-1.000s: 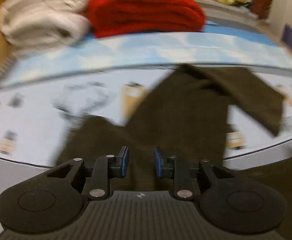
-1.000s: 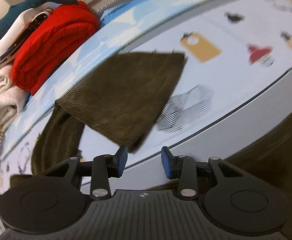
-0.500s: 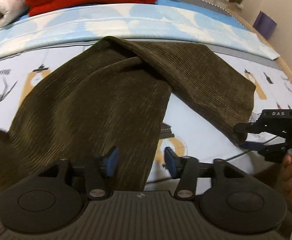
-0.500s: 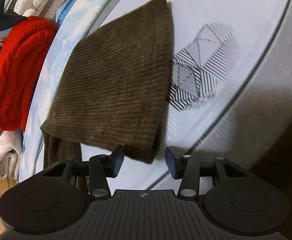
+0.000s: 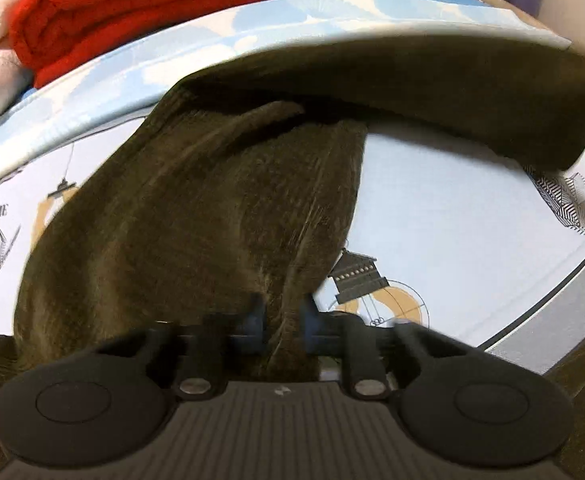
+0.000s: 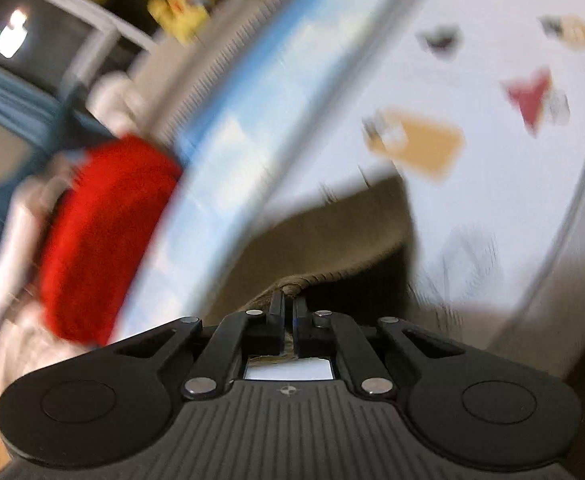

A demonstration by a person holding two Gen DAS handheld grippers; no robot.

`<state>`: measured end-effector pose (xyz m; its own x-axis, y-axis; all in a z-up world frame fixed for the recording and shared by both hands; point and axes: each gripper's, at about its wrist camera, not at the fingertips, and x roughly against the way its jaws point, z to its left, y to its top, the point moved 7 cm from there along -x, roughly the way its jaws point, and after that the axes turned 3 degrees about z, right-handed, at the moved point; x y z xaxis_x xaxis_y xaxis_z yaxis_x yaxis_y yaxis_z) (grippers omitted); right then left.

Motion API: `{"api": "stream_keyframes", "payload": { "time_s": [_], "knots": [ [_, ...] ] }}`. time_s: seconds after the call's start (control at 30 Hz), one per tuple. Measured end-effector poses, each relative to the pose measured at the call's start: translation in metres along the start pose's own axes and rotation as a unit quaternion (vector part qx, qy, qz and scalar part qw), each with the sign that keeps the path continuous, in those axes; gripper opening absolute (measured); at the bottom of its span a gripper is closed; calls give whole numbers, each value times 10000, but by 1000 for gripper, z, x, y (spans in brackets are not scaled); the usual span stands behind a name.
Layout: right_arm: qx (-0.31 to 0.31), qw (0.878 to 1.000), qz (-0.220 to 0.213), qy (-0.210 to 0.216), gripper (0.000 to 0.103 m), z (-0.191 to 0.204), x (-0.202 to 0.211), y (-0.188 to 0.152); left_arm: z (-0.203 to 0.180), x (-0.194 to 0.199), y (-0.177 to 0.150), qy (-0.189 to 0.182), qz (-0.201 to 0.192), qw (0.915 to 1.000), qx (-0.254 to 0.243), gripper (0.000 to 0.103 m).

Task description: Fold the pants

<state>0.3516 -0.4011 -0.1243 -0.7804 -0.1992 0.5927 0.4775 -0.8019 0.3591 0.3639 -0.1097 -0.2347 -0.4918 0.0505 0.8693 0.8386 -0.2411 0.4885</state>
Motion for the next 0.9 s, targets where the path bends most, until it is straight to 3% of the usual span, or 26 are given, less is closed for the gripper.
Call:
{"api": "stream_keyframes", "payload": {
  "time_s": [0.1,0.2,0.33,0.47,0.53,0.57,0.6,0.63,0.67,0.7,0.77,0.9],
  "knots": [
    [89,9971,-646,404,3,9,39,46,1,12,2,-363,-115,9993,-54,15],
    [113,9911,-1213,544,2,8,78,92,-7,32,4,-908,-303,9938,-567,15],
    [374,9829,-1777,316,2,9,109,155,-20,63,-8,-1903,-553,9707,-1359,15],
    [210,9779,-2072,-193,2,-2,119,216,-30,80,-29,-2557,-533,9471,-1865,15],
    [213,9751,-2149,-502,2,-11,104,242,-37,80,-39,-2687,-401,9428,-1930,21],
    [259,9744,-2135,-659,5,-20,89,254,-40,80,-43,-2681,-299,9427,-1965,34],
    [291,9744,-2064,-840,8,-30,74,260,-39,80,-46,-2726,-210,9404,-2020,54],
    [214,9732,-1945,-1206,12,-48,61,260,-37,85,-49,-2886,-145,9349,-2062,62],
    [37,9711,-1848,-1513,23,-63,50,255,-33,91,-50,-3056,-148,9292,-2071,68],
    [-213,9694,-1818,-1635,33,-78,48,246,-26,96,-49,-3167,-188,9256,-2063,68],
    [-530,9703,-1783,-1549,41,-106,47,219,-1,100,-42,-3029,-311,9340,-1867,68],
    [-274,9666,-1453,-2096,41,-156,45,160,77,92,-27,-2178,-452,9711,-869,68]
  ]
}}
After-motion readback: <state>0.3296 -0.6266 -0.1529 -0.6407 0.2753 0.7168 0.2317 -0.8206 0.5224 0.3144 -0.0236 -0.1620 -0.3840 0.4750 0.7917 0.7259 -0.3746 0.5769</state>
